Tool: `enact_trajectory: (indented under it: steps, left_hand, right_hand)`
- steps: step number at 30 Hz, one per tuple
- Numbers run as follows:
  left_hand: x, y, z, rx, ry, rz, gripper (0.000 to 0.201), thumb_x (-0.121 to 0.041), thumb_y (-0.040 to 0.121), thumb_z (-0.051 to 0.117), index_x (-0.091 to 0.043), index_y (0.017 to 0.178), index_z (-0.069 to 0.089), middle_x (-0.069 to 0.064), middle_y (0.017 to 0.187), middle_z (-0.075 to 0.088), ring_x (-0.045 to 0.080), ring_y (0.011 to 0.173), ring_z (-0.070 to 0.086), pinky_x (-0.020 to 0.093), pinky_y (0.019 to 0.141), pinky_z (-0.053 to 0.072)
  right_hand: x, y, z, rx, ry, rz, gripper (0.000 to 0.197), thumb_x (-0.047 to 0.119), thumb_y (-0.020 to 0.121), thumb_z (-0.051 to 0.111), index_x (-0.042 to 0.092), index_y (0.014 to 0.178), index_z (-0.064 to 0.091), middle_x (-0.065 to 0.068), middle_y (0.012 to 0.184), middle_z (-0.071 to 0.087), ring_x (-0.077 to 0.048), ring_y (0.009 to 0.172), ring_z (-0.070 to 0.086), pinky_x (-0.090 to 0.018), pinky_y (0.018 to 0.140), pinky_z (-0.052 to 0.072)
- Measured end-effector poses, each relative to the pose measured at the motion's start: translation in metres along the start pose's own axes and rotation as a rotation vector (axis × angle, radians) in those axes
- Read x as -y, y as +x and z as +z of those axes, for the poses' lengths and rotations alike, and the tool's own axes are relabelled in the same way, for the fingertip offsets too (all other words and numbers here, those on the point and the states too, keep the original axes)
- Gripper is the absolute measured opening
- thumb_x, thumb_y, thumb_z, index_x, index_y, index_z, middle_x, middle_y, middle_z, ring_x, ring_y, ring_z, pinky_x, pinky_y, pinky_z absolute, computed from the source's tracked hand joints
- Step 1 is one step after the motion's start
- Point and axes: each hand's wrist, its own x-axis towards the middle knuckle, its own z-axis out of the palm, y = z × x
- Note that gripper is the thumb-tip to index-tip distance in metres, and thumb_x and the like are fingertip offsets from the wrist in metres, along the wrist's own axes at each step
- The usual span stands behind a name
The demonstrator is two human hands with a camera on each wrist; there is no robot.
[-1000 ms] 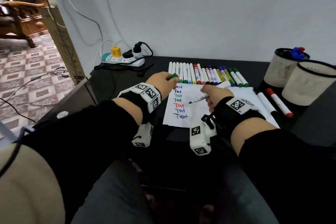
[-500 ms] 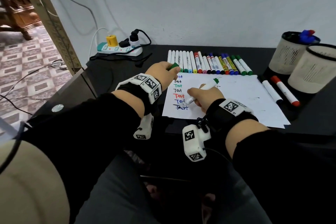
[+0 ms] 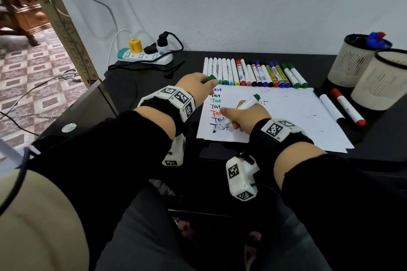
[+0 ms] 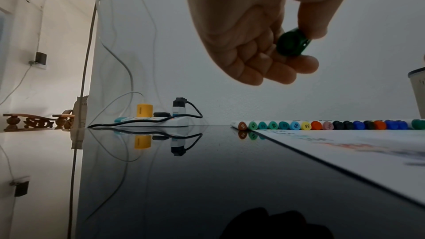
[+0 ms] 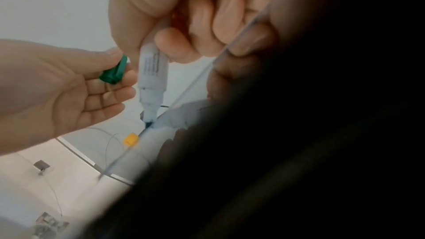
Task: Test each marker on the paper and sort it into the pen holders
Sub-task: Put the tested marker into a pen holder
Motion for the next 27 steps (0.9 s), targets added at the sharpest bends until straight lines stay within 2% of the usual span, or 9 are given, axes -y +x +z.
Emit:
enact_trajectory:
  steps: [3, 6, 11, 13, 16, 19, 21, 24, 27]
  left_hand:
    - [0.0001, -0.0008, 0.0000, 0.003, -0.006, -0.003, 0.032, -0.039, 0.097, 0.043, -0.016, 0.104, 0.063, -0.006, 0.092, 0.066, 0.012, 0.077, 0.056, 0.023, 0.064, 0.043]
    - [0.0005, -0.0015, 0.0000, 0.003, -0.016, -0.010, 0.031, -0.040, 0.096, 0.044, -0.016, 0.103, 0.063, -0.003, 0.095, 0.068, 0.013, 0.078, 0.056, 0.023, 0.064, 0.043]
    - [-0.0001, -0.0031, 0.0004, 0.013, -0.026, -0.018, 0.026, -0.040, 0.096, 0.044, -0.020, 0.094, 0.061, 0.003, 0.102, 0.070, 0.021, 0.090, 0.062, 0.032, 0.080, 0.049]
    - [-0.0001, -0.0039, 0.0000, 0.014, -0.030, -0.022, 0.027, -0.040, 0.096, 0.044, -0.020, 0.095, 0.061, 0.003, 0.102, 0.070, 0.022, 0.091, 0.063, 0.031, 0.079, 0.049]
    - [-0.0007, -0.0050, -0.0006, 0.013, -0.014, -0.019, 0.030, -0.040, 0.096, 0.044, -0.018, 0.094, 0.064, 0.006, 0.102, 0.069, 0.017, 0.078, 0.056, 0.028, 0.072, 0.045]
    - [-0.0017, -0.0052, -0.0006, 0.019, 0.004, -0.018, 0.027, -0.040, 0.096, 0.044, -0.024, 0.082, 0.060, 0.007, 0.103, 0.069, 0.018, 0.079, 0.057, 0.030, 0.077, 0.047]
    - [-0.0016, -0.0053, 0.0003, 0.020, -0.002, -0.022, 0.027, -0.041, 0.096, 0.044, -0.028, 0.075, 0.055, 0.006, 0.103, 0.070, 0.020, 0.084, 0.060, 0.032, 0.080, 0.049]
    - [-0.0011, -0.0048, 0.0010, 0.022, -0.018, -0.024, 0.026, -0.041, 0.096, 0.044, -0.023, 0.088, 0.060, 0.006, 0.103, 0.070, 0.020, 0.084, 0.060, 0.033, 0.082, 0.049]
    - [-0.0009, -0.0040, 0.0002, 0.019, -0.009, -0.025, 0.028, -0.041, 0.096, 0.044, -0.020, 0.092, 0.062, 0.006, 0.103, 0.070, 0.018, 0.079, 0.056, 0.032, 0.080, 0.049]
  right_hand:
    - [-0.0009, 0.0002, 0.0004, -0.026, 0.032, 0.000, 0.037, 0.035, 0.089, 0.058, 0.015, 0.061, 0.044, 0.000, 0.059, 0.049, -0.015, 0.056, 0.045, -0.025, 0.056, 0.035]
    - [-0.0029, -0.0002, -0.0006, -0.058, 0.125, 0.014, 0.030, 0.025, 0.086, 0.060, 0.016, 0.064, 0.042, -0.003, 0.064, 0.046, -0.015, 0.057, 0.043, -0.025, 0.052, 0.033]
    - [-0.0036, -0.0006, 0.0004, -0.042, 0.171, -0.002, 0.027, 0.028, 0.085, 0.061, 0.015, 0.067, 0.047, -0.005, 0.066, 0.050, -0.016, 0.059, 0.046, -0.028, 0.058, 0.036]
    - [-0.0038, -0.0009, 0.0012, -0.046, 0.164, -0.002, 0.029, 0.027, 0.085, 0.062, 0.015, 0.065, 0.045, -0.004, 0.065, 0.048, -0.016, 0.058, 0.045, -0.028, 0.058, 0.036]
    - [-0.0046, -0.0019, 0.0028, -0.034, 0.181, -0.015, 0.033, 0.022, 0.083, 0.064, 0.015, 0.060, 0.041, -0.005, 0.061, 0.045, -0.017, 0.056, 0.043, -0.027, 0.060, 0.037]
    - [-0.0058, -0.0034, 0.0019, -0.033, 0.201, -0.022, 0.034, 0.020, 0.082, 0.065, 0.015, 0.058, 0.041, -0.006, 0.061, 0.046, -0.018, 0.057, 0.044, -0.027, 0.062, 0.038]
    - [-0.0065, -0.0040, 0.0000, -0.049, 0.217, -0.018, 0.033, 0.021, 0.083, 0.063, 0.015, 0.059, 0.040, -0.006, 0.063, 0.044, -0.017, 0.057, 0.042, -0.026, 0.058, 0.036]
    - [-0.0069, -0.0040, -0.0007, -0.067, 0.234, -0.021, 0.034, 0.019, 0.083, 0.062, 0.016, 0.059, 0.037, -0.004, 0.061, 0.039, -0.015, 0.053, 0.038, -0.025, 0.051, 0.031]
    - [-0.0068, -0.0043, 0.0003, -0.071, 0.220, -0.022, 0.035, 0.018, 0.083, 0.063, 0.017, 0.060, 0.036, -0.002, 0.059, 0.039, -0.014, 0.052, 0.038, -0.024, 0.051, 0.031]
